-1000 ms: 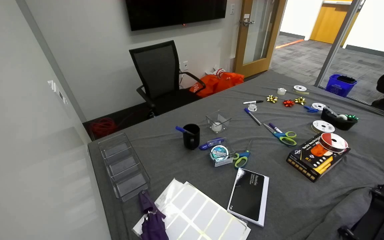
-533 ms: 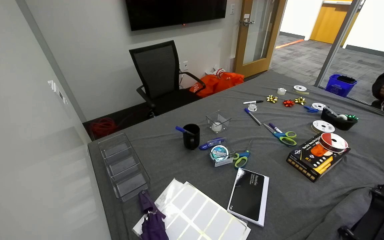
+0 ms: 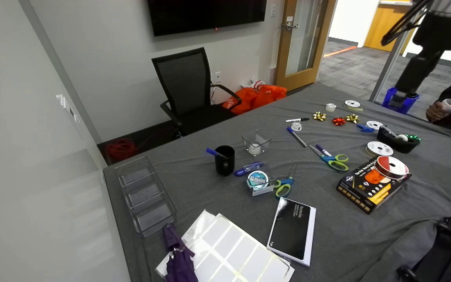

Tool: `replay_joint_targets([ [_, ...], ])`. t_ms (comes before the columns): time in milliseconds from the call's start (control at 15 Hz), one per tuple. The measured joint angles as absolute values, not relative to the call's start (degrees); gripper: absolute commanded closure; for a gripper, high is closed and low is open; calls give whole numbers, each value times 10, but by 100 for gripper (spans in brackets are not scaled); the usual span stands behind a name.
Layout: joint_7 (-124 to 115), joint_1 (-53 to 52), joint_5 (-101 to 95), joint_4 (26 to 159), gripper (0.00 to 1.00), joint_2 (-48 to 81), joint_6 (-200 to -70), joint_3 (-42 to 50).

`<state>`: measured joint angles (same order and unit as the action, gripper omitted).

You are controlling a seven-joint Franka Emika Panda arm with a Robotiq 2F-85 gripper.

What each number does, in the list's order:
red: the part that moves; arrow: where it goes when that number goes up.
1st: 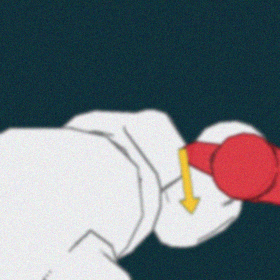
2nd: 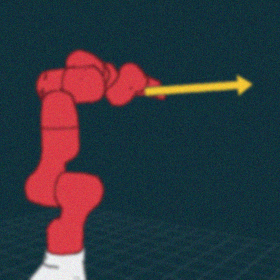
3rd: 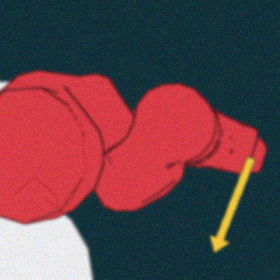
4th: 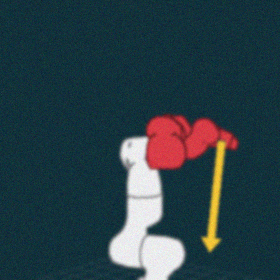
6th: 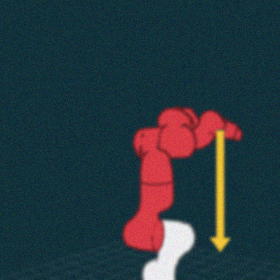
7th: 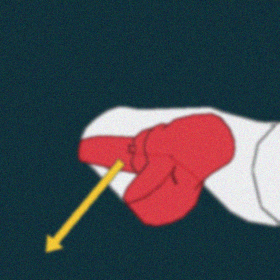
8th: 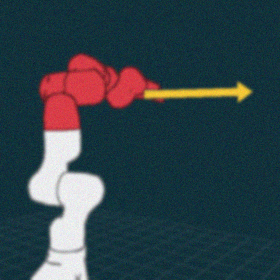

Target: Pick up the black mug and move it to the right of the table in between the two scissors

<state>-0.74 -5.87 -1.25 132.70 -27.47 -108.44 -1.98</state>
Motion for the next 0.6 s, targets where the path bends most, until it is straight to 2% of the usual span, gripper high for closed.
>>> replay_joint_targets([
  [333, -30, -59, 97, 1278, 0, -182, -1147, -19],
  [600, -55, -59, 106, 1251, 0, -145, -1160, -22],
])
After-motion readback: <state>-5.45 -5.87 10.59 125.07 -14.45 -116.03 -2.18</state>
